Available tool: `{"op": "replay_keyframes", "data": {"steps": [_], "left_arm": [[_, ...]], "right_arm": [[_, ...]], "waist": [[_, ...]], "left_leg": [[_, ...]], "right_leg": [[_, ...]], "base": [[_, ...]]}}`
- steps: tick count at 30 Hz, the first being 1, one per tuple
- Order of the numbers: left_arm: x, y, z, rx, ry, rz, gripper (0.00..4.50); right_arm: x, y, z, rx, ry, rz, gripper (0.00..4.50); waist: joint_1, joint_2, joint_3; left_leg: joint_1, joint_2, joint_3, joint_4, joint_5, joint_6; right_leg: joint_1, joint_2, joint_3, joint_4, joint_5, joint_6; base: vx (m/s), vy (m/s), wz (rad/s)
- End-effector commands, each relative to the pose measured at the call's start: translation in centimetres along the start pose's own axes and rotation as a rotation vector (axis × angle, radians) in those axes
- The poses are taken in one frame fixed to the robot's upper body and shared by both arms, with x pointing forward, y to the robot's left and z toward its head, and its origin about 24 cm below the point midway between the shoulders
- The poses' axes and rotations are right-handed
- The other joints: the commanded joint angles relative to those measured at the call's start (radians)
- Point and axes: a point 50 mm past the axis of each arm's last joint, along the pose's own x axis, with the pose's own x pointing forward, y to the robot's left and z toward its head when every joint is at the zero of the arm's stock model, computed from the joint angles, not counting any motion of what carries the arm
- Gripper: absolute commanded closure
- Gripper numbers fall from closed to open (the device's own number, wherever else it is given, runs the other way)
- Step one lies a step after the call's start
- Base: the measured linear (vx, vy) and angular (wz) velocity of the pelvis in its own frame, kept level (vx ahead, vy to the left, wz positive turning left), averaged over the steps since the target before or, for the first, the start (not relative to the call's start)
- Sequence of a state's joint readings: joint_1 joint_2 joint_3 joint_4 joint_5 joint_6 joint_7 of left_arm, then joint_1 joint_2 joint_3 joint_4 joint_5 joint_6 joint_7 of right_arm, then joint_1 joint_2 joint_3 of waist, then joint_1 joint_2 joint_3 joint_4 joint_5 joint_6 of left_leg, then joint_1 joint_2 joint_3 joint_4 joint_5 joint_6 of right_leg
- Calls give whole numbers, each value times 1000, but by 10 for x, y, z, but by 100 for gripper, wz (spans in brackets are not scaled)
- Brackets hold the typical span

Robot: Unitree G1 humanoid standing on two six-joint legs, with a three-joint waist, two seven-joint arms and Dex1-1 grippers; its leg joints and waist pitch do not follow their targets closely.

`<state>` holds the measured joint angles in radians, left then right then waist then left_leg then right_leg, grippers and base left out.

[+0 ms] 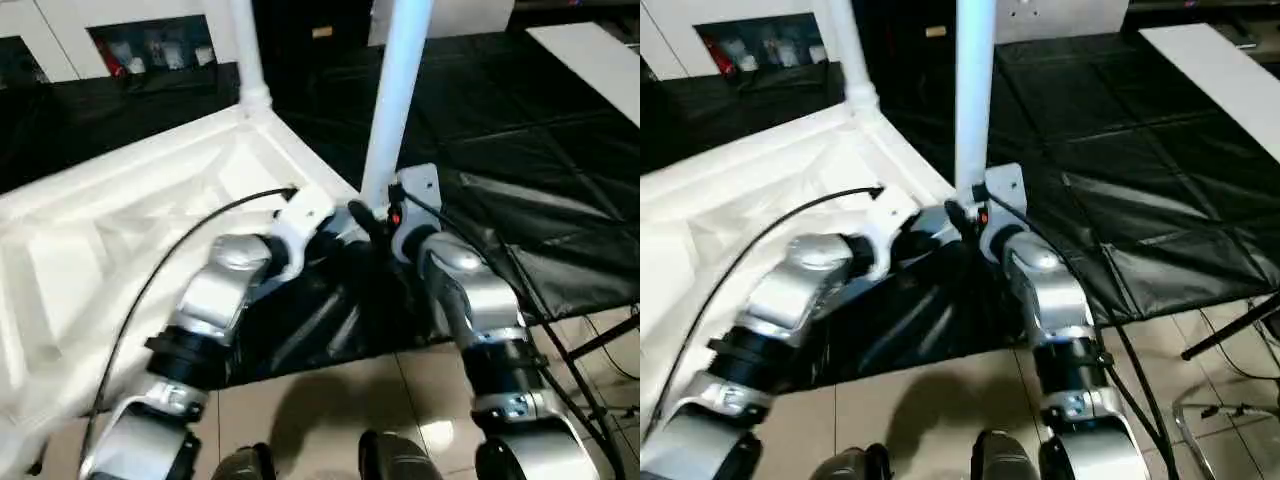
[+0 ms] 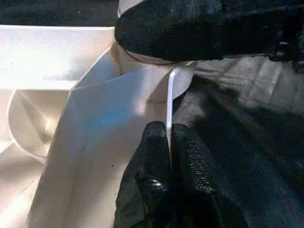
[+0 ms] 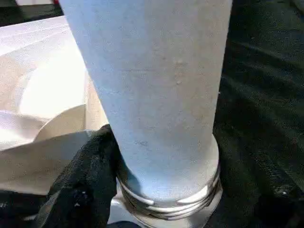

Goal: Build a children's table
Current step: Rotate leg to tighten

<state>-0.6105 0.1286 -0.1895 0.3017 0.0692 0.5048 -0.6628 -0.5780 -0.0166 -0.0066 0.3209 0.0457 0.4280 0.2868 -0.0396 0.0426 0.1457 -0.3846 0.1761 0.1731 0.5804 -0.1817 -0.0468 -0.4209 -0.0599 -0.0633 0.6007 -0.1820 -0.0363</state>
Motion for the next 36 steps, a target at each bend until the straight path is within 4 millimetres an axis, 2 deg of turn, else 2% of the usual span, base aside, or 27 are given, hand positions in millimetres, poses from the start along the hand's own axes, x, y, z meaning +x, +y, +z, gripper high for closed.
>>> {"op": "replay_keyframes", "data": {"steps": [1, 3, 4, 6, 7, 8, 9, 11, 15, 17, 21, 23, 28, 31, 36], "left_arm": [[4, -4, 27, 31, -118, 23, 450], [2, -5, 24, 53, -102, 7, 450], [2, -5, 24, 53, -102, 7, 450], [-1, -4, 19, 71, -79, 1, 450], [-2, -3, 17, 76, -72, -1, 450], [-4, -2, 15, 82, -69, -11, 450], [-5, -2, 13, 90, -67, -24, 450], [-7, 0, 9, 101, -58, -43, 450], [-12, 4, 2, 122, -67, -107, 450], [-16, 6, -3, 151, -60, -160, 450], [-23, 8, -11, 176, -30, -248, 450], [-29, 7, -15, 213, -22, -351, 450], [-39, 5, -22, 282, 16, -516, 450], [-43, 5, -26, 311, 47, -580, 450], [-49, 3, -29, 341, 76, -690, 450]], "right_arm": [[6, 41, -17, 57, 56, 159, 124], [4, 40, -19, 60, 55, 149, 104], [4, 40, -19, 60, 55, 149, 104], [1, 36, -21, 60, 52, 131, 76], [0, 33, -22, 63, 50, 127, 66], [-3, 30, -22, 64, 38, 133, 61], [-5, 28, -21, 66, 26, 142, 61], [-10, 22, -21, 45, 20, 150, 32], [-22, 9, -20, -58, -4, 210, 10], [-30, 0, -19, -93, -18, 260, 4], [-42, -14, -18, -144, -21, 350, 4], [-50, -21, -16, -196, -18, 428, 4], [-59, -28, -13, -241, 7, 579, 4], [-64, -32, -14, -270, 37, 662, 4], [-69, -34, -15, -361, 103, 814, 4]], "waist": [[6, -12, -84], [9, -12, -82], [9, -12, -82], [9, -12, -78], [9, 7, -79], [3, -3, -79], [3, -3, -80], [3, -4, -80], [2, -8, -82], [4, -13, -85], [10, -11, -88], [20, -14, -88], [44, -8, -88], [54, -12, -89], [65, -15, -84]], "left_leg": [[2, 38, -14, -46, 15, 168], [4, 41, -14, -47, 16, 189], [4, 42, -14, -47, 9, 188], [5, 45, -15, -50, -25, 173], [7, 44, -17, -49, -28, 167], [7, 45, -15, -50, -45, 159], [7, 44, -16, -50, -48, 155], [6, 44, -16, -49, -48, 154], [3, 40, -15, -46, -35, 168], [5, 42, -14, -46, -36, 168], [7, 45, -14, -43, -22, 184], [8, 46, -12, -42, -29, 192], [16, 53, -12, -43, -35, 187], [16, 55, -12, -43, -49, 175], [15, 52, -9, -44, -86, 149]], "right_leg": [[74, -75, 54, -56, 8, -264], [73, -76, 51, -56, 11, -273], [73, -77, 51, -57, 1, -274], [72, -79, 51, -61, -53, -268], [73, -78, 50, -59, -60, -269], [72, -76, 51, -64, -66, -268], [74, -77, 51, -63, -60, -269], [76, -76, 52, -62, -46, -268], [79, -76, 52, -60, -25, -268], [80, -76, 53, -60, -36, -266], [78, -76, 53, -53, -6, -277], [76, -78, 53, -55, -27, -276], [69, -78, 54, -53, -44, -280], [70, -80, 54, -50, -56, -286], [68, -82, 56, -56, -127, -269]], "base": [[0, 0, 0], [0, 0, 0], [0, 0, 0], [0, 0, 0], [0, 0, 0], [0, 0, 0], [0, 0, 0], [0, 0, 0], [0, 0, 0], [0, 0, 0], [0, 0, 0], [0, 0, 0], [0, 0, 0], [0, 0, 0], [0, 0, 0]]}}
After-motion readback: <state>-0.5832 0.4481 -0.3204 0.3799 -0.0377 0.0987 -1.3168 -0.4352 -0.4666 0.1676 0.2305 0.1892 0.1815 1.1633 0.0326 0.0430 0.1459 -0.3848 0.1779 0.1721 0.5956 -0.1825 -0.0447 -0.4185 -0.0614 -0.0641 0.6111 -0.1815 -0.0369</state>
